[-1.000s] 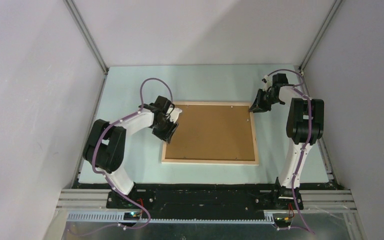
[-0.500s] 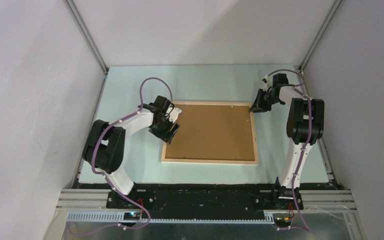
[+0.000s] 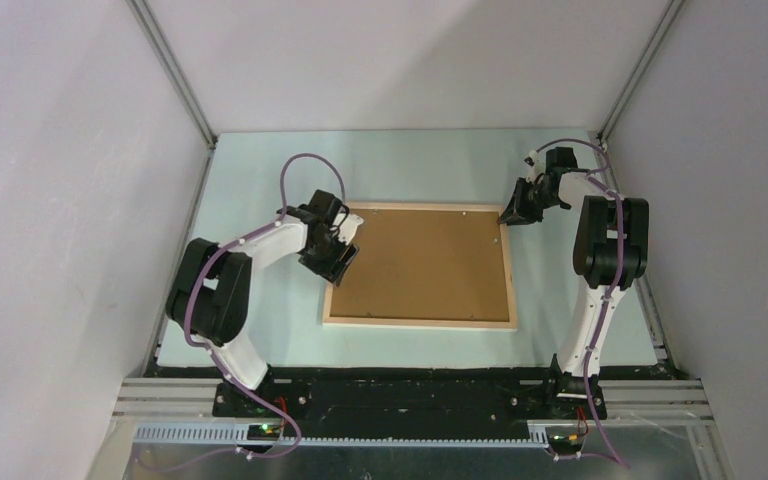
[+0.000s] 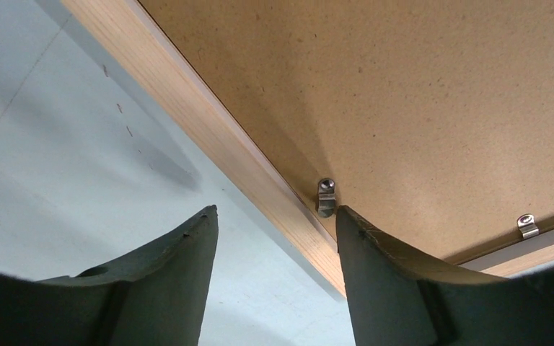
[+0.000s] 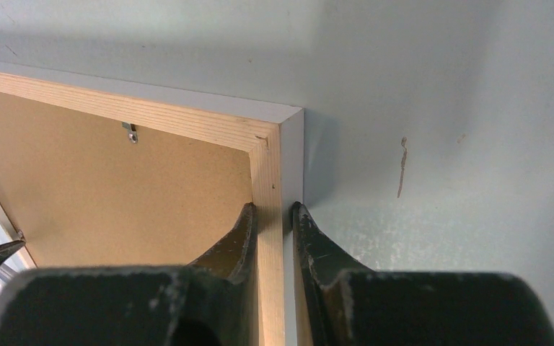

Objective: Put the photo into the frame

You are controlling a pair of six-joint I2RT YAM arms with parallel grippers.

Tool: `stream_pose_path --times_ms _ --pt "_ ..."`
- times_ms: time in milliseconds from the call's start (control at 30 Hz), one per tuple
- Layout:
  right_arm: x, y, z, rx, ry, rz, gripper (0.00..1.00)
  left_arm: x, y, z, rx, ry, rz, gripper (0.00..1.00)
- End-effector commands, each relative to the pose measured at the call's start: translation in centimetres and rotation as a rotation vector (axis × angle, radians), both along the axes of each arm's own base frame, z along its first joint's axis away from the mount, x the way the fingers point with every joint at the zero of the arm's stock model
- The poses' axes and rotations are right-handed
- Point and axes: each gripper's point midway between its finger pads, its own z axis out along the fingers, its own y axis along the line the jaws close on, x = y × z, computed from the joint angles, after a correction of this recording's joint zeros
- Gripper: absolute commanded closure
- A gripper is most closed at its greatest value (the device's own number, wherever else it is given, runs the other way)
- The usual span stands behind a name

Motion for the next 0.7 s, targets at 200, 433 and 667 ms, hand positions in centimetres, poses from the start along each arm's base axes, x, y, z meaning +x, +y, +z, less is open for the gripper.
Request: stream_pose_path --times_ms 200,433,667 --pt "-0.99 -0.61 -1.82 0.016 0.068 -0.025 1.0 1.86 -0.89 0.87 -0.021 -0.036 -0.005 0.31" --pt "-1.01 -0.68 -1.82 0.021 0.07 -0.027 1.0 2.0 -0.7 0.77 -0.01 -0.038 -0.003 0.33" --pt "-1.04 -0.76 -1.88 0.027 0.073 -0.029 1.0 1.88 -0.41 0.46 0.005 -0.034 -0.011 0.46"
